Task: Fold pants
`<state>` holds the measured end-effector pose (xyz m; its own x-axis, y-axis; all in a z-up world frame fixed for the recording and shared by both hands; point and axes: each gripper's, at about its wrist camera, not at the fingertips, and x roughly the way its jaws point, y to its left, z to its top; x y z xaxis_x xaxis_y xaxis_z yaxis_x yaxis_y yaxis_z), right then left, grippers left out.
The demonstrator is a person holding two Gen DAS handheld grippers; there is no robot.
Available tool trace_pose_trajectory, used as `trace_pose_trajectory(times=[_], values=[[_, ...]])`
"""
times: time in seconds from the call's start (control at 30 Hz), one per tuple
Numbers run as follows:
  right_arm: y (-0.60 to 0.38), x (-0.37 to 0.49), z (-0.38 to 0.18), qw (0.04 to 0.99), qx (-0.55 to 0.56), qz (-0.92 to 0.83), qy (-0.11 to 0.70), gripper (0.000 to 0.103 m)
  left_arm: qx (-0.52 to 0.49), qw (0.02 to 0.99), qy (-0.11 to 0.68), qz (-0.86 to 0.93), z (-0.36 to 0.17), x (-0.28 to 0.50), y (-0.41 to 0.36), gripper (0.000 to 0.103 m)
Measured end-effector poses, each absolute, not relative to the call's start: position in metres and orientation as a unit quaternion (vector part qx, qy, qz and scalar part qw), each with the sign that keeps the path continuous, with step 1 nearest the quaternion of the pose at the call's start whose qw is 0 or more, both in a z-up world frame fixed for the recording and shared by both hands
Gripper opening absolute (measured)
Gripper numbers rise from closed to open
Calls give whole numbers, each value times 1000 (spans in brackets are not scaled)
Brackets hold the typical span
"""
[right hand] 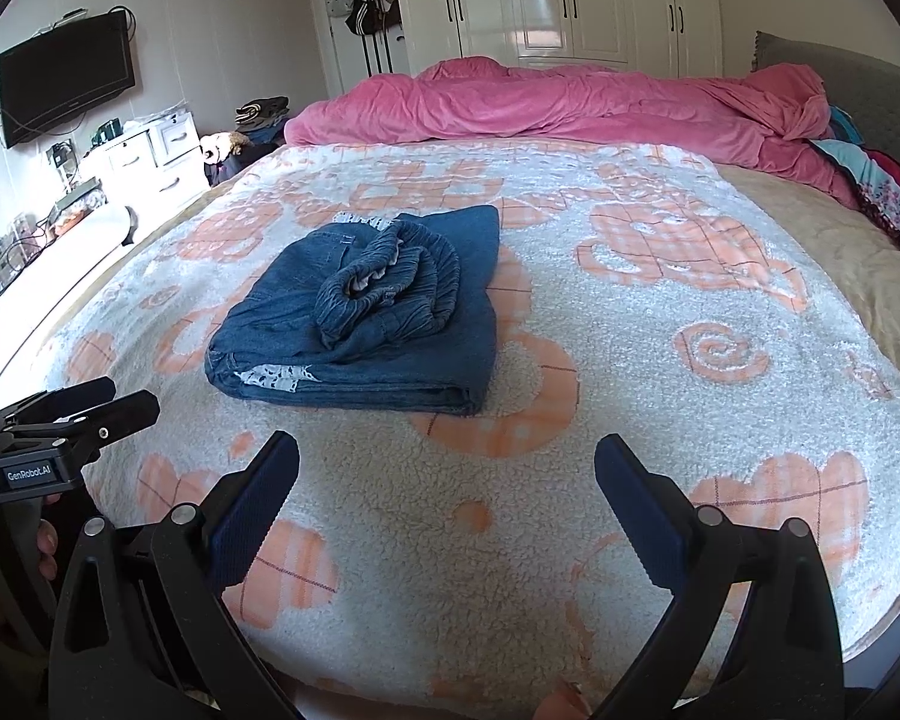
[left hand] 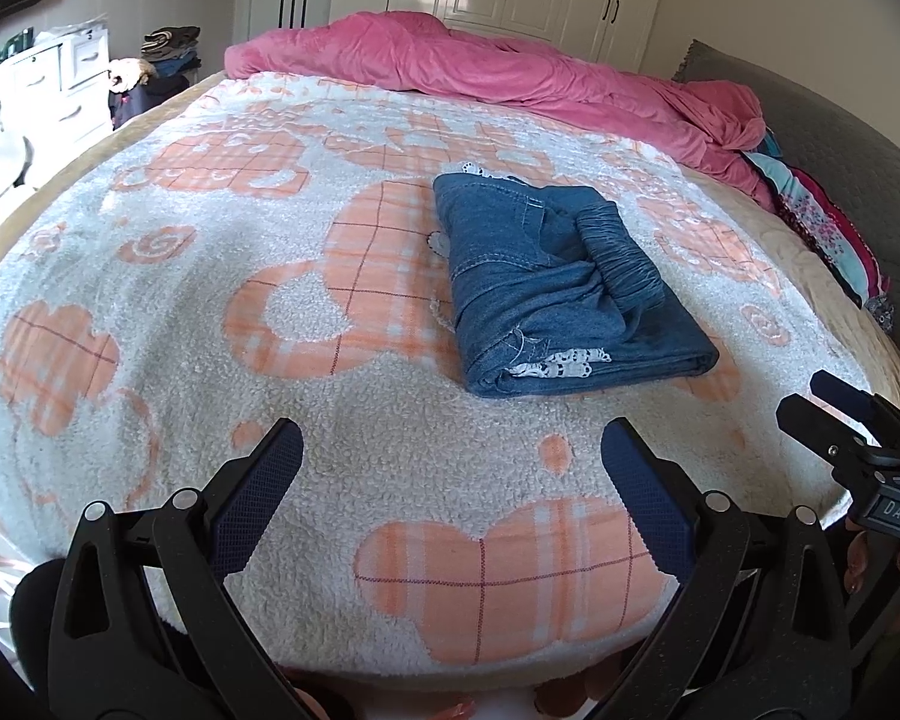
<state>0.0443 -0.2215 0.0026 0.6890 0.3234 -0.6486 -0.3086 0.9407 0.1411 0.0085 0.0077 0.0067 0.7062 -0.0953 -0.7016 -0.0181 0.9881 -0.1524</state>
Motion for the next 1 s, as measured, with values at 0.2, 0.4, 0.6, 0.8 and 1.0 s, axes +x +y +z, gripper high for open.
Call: trace_pose_trajectory(times=[0.2, 0.4, 0.6, 0.8, 1.0], values=[[-221, 44, 3, 919, 10, 172, 355, 99, -75, 921, 382, -21, 7, 9, 7, 94], [-221, 44, 3, 919, 10, 172, 356, 99, -75, 921, 381, -20, 8, 8, 8, 94], [-221, 44, 2, 918, 11, 173, 356, 99, -75, 921, 381, -19, 8, 8, 8, 94], [-221, 44, 2, 918, 11, 172, 356, 99, -75, 921, 382, -19, 8, 9, 8, 94], [-222, 45, 2, 918, 10, 172, 356, 99, -76, 921, 381, -20, 9, 8, 9, 94]])
